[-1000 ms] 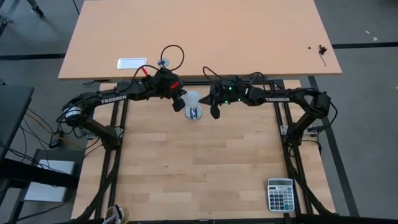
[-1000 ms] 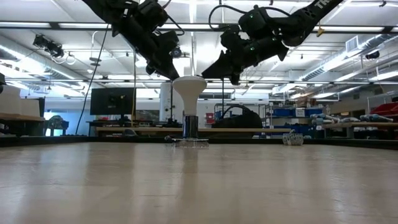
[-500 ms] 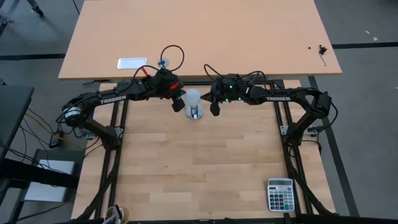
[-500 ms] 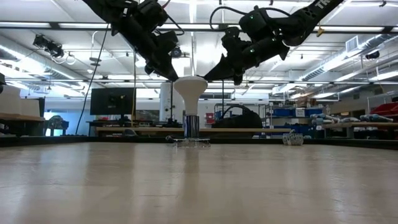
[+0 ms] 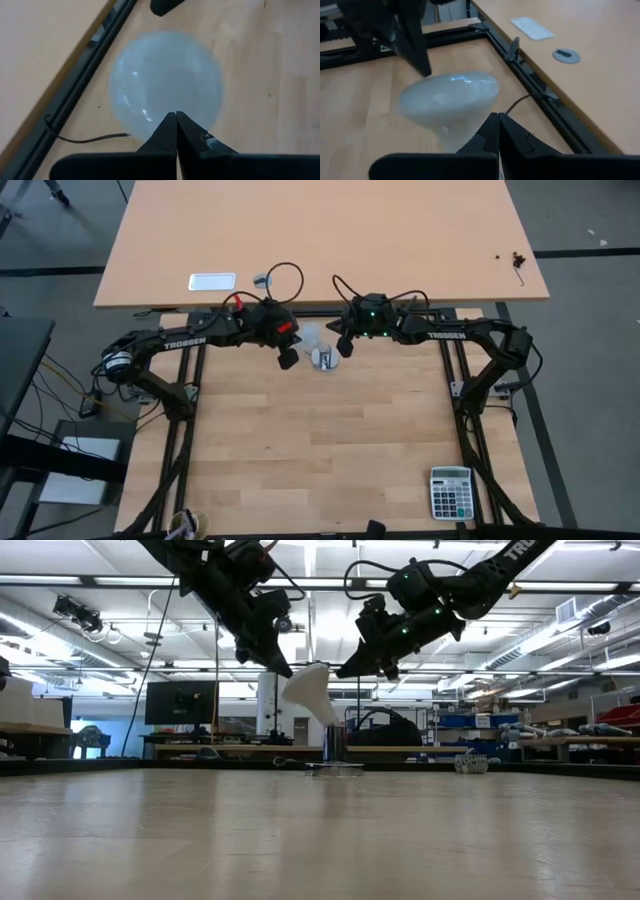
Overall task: Screw lightbulb
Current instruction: Remove the bulb from the lamp socket, then return to Home Position
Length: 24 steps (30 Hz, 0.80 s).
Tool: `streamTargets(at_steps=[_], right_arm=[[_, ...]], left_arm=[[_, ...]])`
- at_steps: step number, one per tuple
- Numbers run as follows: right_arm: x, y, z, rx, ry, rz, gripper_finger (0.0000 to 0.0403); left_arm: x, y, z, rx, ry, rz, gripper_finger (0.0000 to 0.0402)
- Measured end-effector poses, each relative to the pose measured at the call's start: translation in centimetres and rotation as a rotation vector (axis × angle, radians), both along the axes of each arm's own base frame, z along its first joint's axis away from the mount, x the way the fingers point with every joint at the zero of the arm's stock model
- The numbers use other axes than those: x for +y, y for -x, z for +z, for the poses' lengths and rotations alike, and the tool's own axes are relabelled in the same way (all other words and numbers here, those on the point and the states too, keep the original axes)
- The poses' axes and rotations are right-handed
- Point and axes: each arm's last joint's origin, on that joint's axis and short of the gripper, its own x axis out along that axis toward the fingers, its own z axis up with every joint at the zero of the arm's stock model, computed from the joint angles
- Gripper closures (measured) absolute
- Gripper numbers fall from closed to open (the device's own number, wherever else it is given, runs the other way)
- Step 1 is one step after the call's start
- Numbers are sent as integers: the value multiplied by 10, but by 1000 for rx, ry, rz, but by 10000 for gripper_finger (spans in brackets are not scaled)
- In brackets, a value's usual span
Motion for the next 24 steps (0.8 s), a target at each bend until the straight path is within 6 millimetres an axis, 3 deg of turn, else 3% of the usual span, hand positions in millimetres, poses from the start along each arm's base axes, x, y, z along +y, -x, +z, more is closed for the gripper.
streamTargets(at_steps=[8,24], right_arm=[[1,3,4,5,6,4,391],[19,2,-9,130,-89,106,390]], left_arm=[[0,0,0,2,-3,4,402],[-1,6,-6,72,14,52,402]])
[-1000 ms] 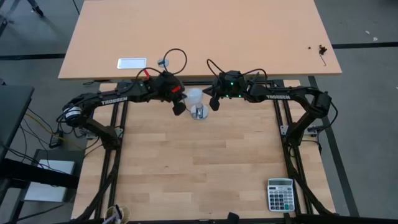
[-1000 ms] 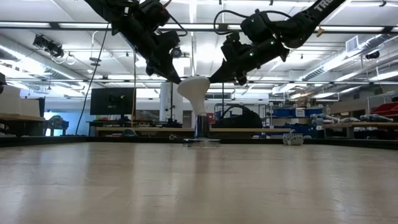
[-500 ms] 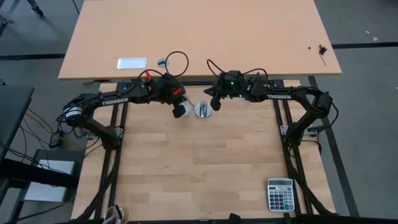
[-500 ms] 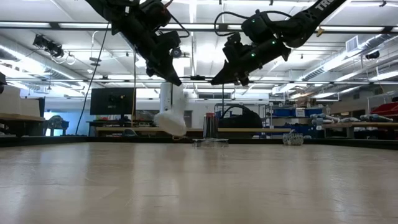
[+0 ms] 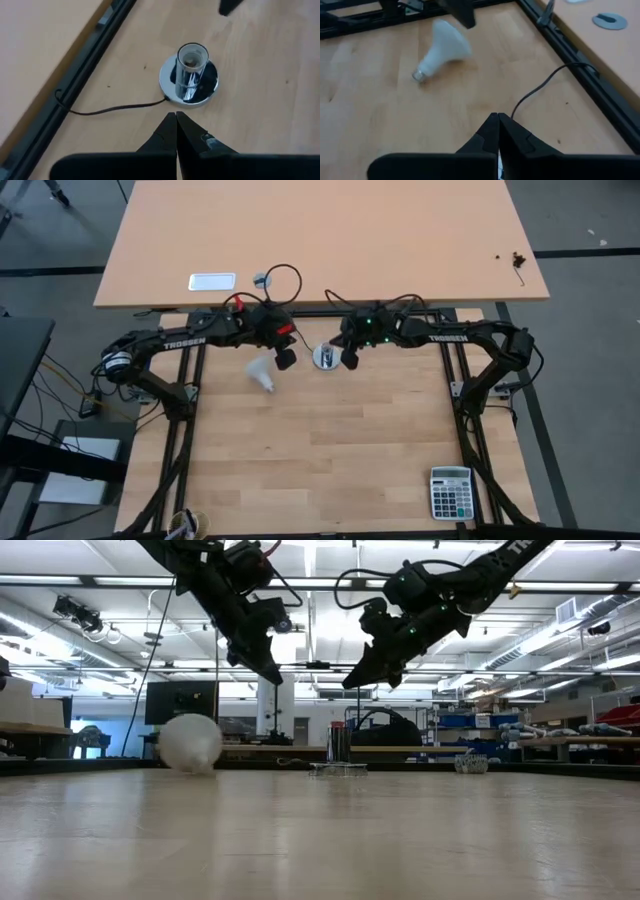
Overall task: Screw lightbulb
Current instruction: Return to Home Position
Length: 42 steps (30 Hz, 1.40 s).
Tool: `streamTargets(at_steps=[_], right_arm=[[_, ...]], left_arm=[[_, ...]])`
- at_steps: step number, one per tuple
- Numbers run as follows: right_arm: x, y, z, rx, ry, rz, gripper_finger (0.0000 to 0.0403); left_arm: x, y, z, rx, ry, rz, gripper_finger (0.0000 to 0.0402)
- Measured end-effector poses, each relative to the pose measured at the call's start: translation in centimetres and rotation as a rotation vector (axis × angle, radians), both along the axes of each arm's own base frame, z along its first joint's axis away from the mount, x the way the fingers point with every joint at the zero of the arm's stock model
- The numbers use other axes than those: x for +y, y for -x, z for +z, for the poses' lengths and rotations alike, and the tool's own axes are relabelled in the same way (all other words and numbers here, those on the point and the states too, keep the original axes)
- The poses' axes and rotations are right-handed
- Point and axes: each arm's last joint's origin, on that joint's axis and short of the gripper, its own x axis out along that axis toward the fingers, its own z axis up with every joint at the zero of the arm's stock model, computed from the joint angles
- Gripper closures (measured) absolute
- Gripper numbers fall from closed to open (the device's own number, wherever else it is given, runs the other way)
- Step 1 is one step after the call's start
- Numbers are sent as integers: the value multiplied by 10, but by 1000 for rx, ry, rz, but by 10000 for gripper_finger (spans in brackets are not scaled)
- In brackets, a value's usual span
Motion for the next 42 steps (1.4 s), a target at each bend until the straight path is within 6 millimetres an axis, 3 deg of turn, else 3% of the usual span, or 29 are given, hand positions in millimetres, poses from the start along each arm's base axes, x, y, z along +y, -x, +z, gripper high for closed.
streamTargets(at_steps=[9,19,26,32,42], right_arm=[[10,0,-10,10,47,57,400],[20,1,-19,0,47,136,401],[35,10,-4,14,97,186,402],[53,31,6,-35,146,151,402],[87,71,3,-112,168,59,403]], left_arm=[[-9,-5,-20,-98,15,-34,402],[-15,-11,-18,-166,-36,-85,402],[-14,-13,-16,-186,-47,-87,402],[-13,-14,-14,-208,-62,-90,402],[-13,-15,-12,-235,-77,-92,402]])
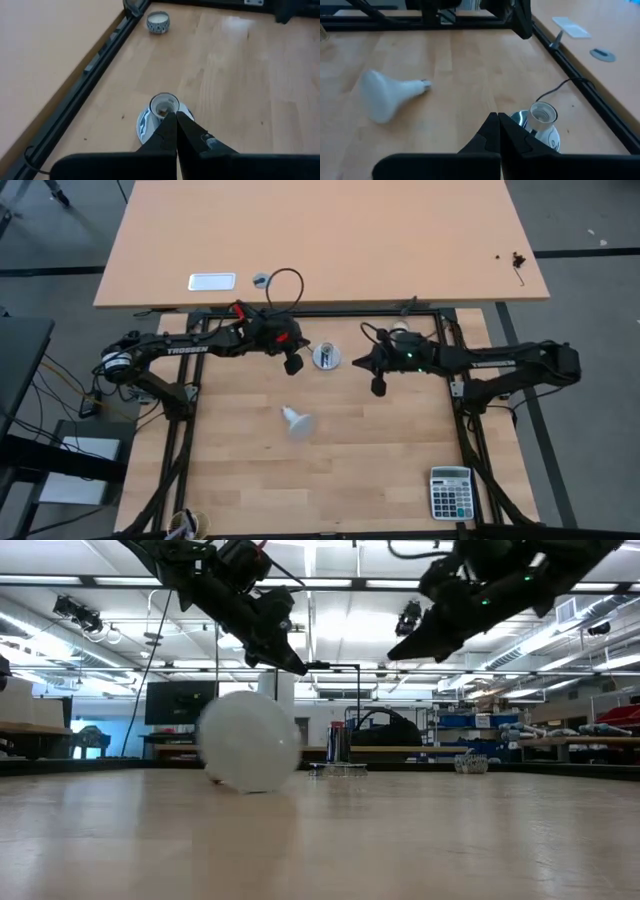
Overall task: Screw lightbulb
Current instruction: Return to Home Position
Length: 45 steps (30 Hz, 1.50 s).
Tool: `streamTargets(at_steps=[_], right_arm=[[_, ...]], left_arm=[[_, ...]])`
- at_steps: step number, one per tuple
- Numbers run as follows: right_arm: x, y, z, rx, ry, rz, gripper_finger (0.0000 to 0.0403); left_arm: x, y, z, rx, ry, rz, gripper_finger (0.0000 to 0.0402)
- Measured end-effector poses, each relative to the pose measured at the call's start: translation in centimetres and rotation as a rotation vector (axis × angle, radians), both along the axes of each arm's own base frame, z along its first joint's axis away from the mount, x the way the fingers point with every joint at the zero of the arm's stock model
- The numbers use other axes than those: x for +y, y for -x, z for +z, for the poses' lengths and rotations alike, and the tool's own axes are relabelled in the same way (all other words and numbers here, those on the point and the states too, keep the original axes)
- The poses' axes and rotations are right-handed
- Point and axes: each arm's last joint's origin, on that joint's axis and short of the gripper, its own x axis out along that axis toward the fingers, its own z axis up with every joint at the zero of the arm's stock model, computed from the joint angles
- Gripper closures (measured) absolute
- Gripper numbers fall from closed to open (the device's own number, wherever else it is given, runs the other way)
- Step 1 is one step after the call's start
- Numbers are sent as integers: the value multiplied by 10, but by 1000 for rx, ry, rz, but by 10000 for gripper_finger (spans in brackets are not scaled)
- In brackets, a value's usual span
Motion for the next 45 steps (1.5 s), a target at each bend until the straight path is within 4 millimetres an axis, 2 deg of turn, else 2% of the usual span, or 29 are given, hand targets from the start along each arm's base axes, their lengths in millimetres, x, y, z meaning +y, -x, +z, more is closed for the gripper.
streamTargets(at_steps=[8,15,24,32,45], right_arm=[[20,34,-11,-103,6,-12,403],[30,65,-29,-172,-4,-3,403],[39,102,-42,-305,-3,11,403],[44,120,-54,-359,-1,31,403],[47,136,-58,-347,-10,43,403]], left_arm=[[1,-2,4,-36,-31,-9,402],[1,-3,5,-47,-40,-11,402],[1,-3,6,-54,-44,-11,402],[1,-3,6,-53,-59,-19,401],[2,-5,9,-88,-80,-22,401]])
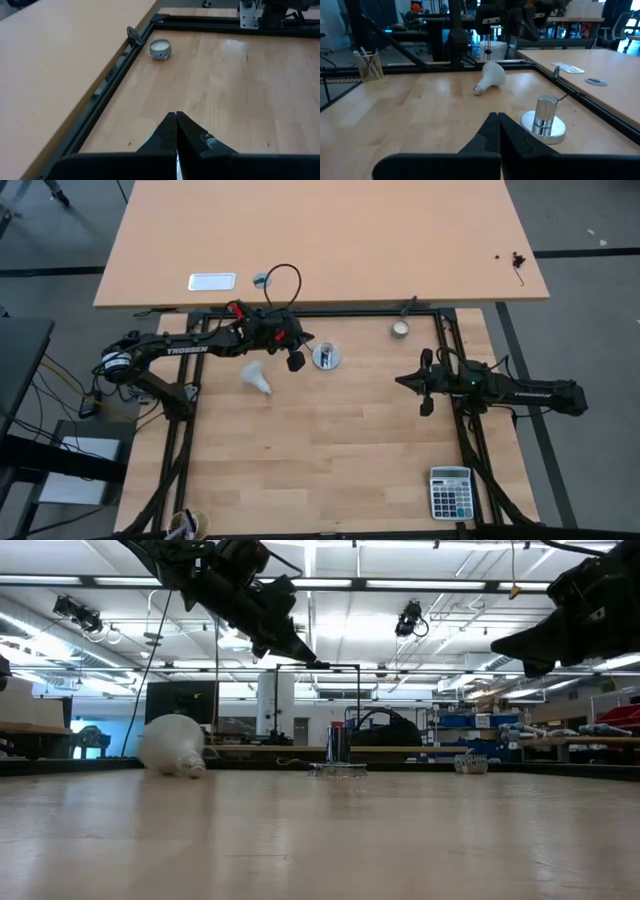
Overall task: Screw lightbulb
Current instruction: Return to Home Position
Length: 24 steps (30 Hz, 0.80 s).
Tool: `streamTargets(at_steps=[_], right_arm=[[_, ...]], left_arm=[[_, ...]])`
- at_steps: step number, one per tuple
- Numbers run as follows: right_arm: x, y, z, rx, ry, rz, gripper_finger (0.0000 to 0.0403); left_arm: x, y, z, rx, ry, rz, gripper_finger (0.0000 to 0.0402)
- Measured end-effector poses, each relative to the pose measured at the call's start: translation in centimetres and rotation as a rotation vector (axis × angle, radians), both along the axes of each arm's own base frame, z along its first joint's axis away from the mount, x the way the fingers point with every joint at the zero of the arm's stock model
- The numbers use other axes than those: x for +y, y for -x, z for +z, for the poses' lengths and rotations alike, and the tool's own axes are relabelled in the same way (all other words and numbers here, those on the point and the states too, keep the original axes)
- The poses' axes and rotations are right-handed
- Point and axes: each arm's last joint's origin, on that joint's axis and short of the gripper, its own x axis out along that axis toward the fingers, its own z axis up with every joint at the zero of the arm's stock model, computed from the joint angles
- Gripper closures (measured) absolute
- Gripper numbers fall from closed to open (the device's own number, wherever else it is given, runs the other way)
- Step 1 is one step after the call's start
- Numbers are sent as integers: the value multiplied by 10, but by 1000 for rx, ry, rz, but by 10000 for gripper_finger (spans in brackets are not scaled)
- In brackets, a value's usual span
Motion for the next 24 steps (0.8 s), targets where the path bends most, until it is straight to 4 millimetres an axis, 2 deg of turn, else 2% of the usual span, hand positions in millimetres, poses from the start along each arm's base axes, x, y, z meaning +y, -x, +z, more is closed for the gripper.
streamTargets(at_steps=[9,17,24], right_arm=[[2,7,-2,-77,27,35,403],[2,7,-2,-74,33,36,403],[2,7,-2,-75,34,37,403]], left_arm=[[0,-2,5,-49,-16,-11,401],[-5,-5,10,-95,-31,-42,401],[-12,2,24,-144,-40,-79,401]])
